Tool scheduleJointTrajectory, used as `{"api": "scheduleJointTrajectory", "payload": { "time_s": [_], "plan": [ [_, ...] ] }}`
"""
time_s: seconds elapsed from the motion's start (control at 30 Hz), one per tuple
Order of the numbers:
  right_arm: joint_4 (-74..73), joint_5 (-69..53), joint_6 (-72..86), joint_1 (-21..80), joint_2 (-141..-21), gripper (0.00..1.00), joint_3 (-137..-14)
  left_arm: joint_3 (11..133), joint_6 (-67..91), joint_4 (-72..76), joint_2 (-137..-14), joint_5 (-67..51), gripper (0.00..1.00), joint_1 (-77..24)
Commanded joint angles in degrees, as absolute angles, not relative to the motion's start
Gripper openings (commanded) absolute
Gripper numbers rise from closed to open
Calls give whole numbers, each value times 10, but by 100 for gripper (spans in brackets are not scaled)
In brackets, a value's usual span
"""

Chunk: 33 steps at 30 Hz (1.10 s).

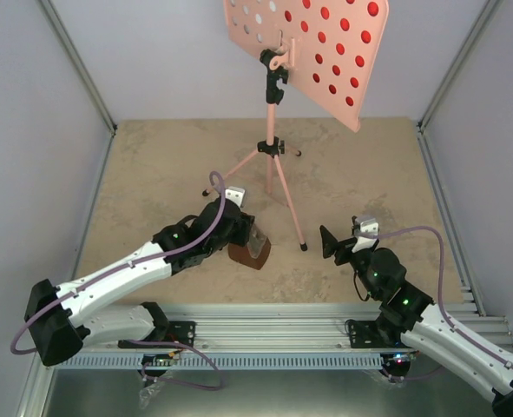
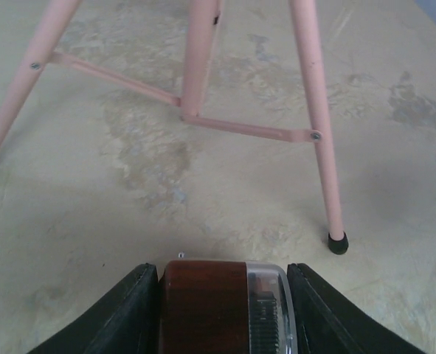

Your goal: Pack up the instrument practice props

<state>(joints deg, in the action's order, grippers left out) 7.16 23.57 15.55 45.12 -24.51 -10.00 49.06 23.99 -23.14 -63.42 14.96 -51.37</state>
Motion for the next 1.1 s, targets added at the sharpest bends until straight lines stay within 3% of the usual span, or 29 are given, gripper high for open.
{"api": "scheduleJointTrajectory", "payload": {
  "time_s": [0.0, 0.13, 0.5, 0.67, 0.8, 1.07],
  "plan": [
    [64, 252, 163, 449, -240, 98, -93, 526, 343, -265, -639, 226, 48, -535],
    [62, 249, 163, 449, -238, 98, -92, 527, 348, -258, -644, 210, 58, -540],
    [53, 202, 191, 449, -243, 98, -104, 546, 273, -234, -572, 128, 99, -538],
    [5, 97, 217, 450, -297, 97, -153, 590, 217, -275, -588, 5, 99, -410],
    [49, 18, 257, 477, -342, 93, -146, 575, 144, -222, -590, -49, 99, -370],
    [170, 97, 327, 645, -483, 94, -127, 511, 61, -123, -575, -59, 99, -365]
  ]
}}
